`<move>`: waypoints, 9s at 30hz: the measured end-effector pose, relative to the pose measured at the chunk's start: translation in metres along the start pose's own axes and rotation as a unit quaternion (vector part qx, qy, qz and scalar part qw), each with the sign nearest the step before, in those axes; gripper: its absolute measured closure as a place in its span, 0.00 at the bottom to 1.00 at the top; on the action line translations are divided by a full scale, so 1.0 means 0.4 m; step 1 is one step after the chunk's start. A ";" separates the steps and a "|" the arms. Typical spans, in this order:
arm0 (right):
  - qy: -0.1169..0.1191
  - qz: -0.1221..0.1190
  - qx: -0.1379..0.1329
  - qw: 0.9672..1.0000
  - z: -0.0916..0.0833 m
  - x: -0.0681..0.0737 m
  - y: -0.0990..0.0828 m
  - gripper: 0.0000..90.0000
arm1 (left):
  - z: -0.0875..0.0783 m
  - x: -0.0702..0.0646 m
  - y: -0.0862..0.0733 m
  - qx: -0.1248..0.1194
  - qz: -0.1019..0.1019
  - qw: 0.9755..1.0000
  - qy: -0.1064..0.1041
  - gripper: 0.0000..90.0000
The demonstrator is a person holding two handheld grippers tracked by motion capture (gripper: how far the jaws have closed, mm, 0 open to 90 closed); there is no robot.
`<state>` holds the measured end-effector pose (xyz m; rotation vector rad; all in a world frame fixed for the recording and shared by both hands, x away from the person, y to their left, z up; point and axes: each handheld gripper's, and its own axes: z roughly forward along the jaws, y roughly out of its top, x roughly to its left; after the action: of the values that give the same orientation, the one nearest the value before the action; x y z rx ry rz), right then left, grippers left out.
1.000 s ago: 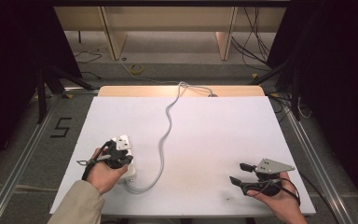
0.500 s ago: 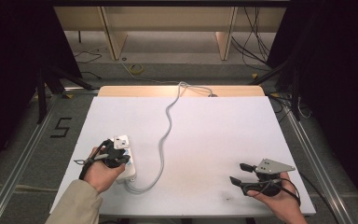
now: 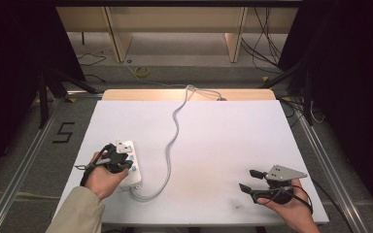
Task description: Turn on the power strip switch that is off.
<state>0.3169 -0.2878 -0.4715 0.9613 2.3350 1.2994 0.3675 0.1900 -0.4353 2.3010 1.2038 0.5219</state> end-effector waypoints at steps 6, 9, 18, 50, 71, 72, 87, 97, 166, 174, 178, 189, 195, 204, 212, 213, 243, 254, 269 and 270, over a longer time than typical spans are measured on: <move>-0.001 -0.002 0.000 1.000 0.000 0.000 0.000 0.38 | 0.002 0.019 0.000 0.007 -0.006 1.000 0.005 1.00; -0.001 -0.002 0.001 1.000 -0.001 0.000 0.000 0.38 | 0.003 0.024 0.000 0.010 -0.007 1.000 0.007 1.00; -0.001 0.001 0.003 1.000 0.000 -0.001 0.000 0.38 | 0.007 0.049 0.006 0.015 -0.015 1.000 0.010 1.00; 0.002 0.001 0.003 1.000 0.003 -0.001 0.000 0.38 | 0.035 0.105 0.047 0.042 -0.015 0.999 0.023 1.00; 0.004 0.003 0.004 1.000 0.006 0.000 0.001 0.38 | 0.051 0.118 0.082 0.053 -0.010 0.998 0.024 1.00; 0.004 0.002 0.004 1.000 0.006 -0.001 0.001 0.38 | 0.051 0.118 0.083 0.053 -0.011 0.998 0.024 1.00; 0.004 0.002 0.005 1.000 0.006 -0.001 0.000 0.38 | 0.065 0.122 0.110 0.064 -0.006 0.998 0.023 1.00; 0.004 0.001 0.006 1.000 0.006 -0.002 0.000 0.38 | 0.078 0.125 0.125 0.075 -0.002 0.997 0.022 1.00; 0.006 0.001 0.005 1.000 0.007 -0.001 0.001 0.38 | 0.134 0.132 0.162 0.113 -0.009 0.993 0.016 1.00; 0.007 0.000 0.005 1.000 0.007 -0.001 0.001 0.38 | 0.136 0.131 0.163 0.112 -0.012 0.993 0.017 1.00; 0.007 0.000 0.005 1.000 0.007 0.000 0.001 0.38 | 0.137 0.129 0.164 0.114 -0.012 0.993 0.018 1.00; 0.009 -0.002 0.005 1.000 0.007 0.000 0.001 0.38 | 0.141 0.129 0.164 0.120 -0.014 0.993 0.018 1.00; 0.009 -0.001 0.004 1.000 0.006 0.000 0.001 0.38 | 0.143 0.124 0.164 0.120 -0.010 0.992 0.024 1.00; 0.010 -0.003 0.005 1.000 0.007 0.000 0.001 0.38 | 0.146 0.128 0.165 0.118 -0.023 0.993 0.021 1.00; 0.010 -0.003 0.005 1.000 0.007 0.001 0.001 0.38 | 0.148 0.125 0.166 0.122 -0.020 0.992 0.025 1.00; 0.011 -0.003 0.004 1.000 0.007 0.001 0.001 0.38 | 0.148 0.126 0.166 0.122 -0.022 0.992 0.024 1.00; 0.010 -0.003 0.004 1.000 0.007 0.000 0.000 0.38 | 0.148 0.139 0.162 0.115 -0.031 0.993 0.014 1.00; 0.009 -0.002 0.006 1.000 0.007 0.000 0.001 0.38 | 0.144 0.145 0.160 0.105 -0.041 0.994 0.005 1.00; 0.008 -0.001 0.006 1.000 0.007 0.000 0.001 0.38 | 0.110 0.150 0.159 0.064 -0.059 0.996 -0.004 0.92; 0.008 -0.001 0.005 1.000 0.007 0.000 0.001 0.38 | 0.108 0.150 0.159 0.062 -0.056 0.997 -0.004 0.91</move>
<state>0.3186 -0.2858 -0.4730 0.9537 2.3558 1.3015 0.4642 0.1985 -0.4270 2.3181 1.3862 0.4086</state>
